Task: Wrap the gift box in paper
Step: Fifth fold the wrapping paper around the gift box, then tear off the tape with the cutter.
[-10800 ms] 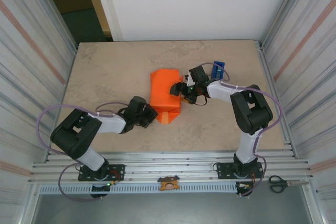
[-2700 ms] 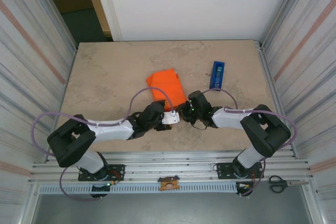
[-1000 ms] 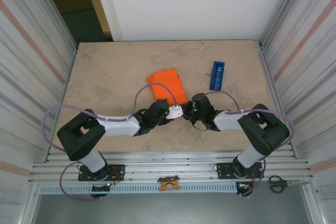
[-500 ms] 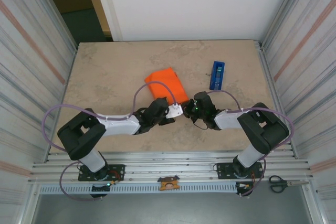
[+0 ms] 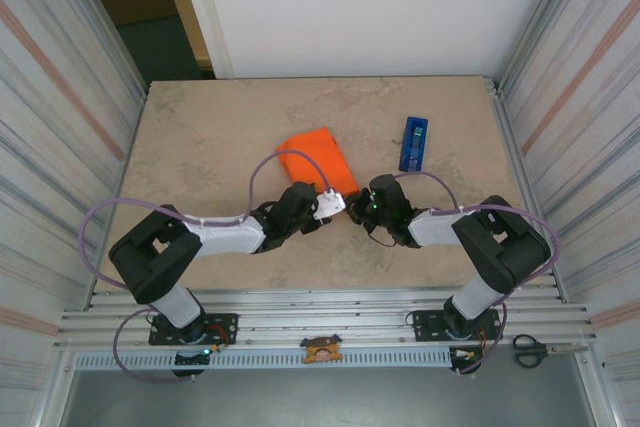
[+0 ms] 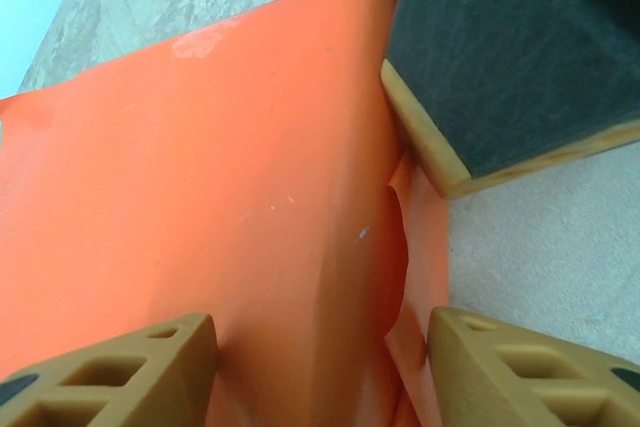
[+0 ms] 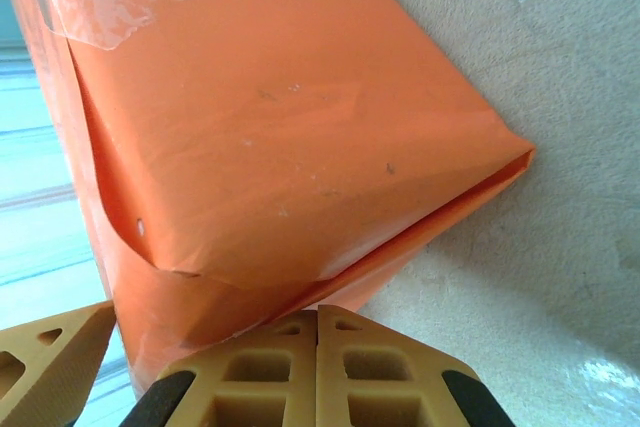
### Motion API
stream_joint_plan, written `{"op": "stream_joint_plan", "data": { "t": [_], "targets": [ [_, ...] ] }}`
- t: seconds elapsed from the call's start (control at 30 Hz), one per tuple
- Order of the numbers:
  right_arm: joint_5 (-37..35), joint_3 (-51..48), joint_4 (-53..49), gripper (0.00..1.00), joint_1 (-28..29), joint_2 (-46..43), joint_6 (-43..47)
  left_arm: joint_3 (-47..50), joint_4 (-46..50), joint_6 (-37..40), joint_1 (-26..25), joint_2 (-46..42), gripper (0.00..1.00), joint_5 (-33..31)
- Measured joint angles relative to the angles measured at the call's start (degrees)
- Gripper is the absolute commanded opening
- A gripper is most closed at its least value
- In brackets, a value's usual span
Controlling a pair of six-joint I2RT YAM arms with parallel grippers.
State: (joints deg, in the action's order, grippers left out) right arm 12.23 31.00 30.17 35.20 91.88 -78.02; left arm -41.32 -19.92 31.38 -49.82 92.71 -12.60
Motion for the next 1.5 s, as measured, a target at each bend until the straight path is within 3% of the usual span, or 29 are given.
{"op": "stream_joint_plan", "data": {
  "t": [0.37,0.6,1.03,1.3,1.5],
  "targets": [
    [0.0,0.0,-1.1,0.09,-0.9,-0.4,0.2,-0.6,-1.8,-2.3,0.0,1.2,0.51,-0.5],
    [-0.1,0.0,-8.6,0.11,-3.8,-6.6,3.3,-1.2,-1.4,-4.2,0.0,1.7,0.51,-0.5],
    [5.0,5.3,-27.3,0.15,-20.7,-14.8,17.9,-1.6,-1.6,-7.9,0.0,2.0,0.48,-1.1],
    [6.3,16.8,-40.4,0.22,-29.8,-13.4,29.7,-1.7,-1.4,-9.1,0.0,2.0,0.48,-1.6],
    [8.6,24.4,-43.9,0.28,-36.2,-7.2,35.5,-1.7,-1.4,-9.4,0.0,2.0,0.48,-1.6]
  ]
}}
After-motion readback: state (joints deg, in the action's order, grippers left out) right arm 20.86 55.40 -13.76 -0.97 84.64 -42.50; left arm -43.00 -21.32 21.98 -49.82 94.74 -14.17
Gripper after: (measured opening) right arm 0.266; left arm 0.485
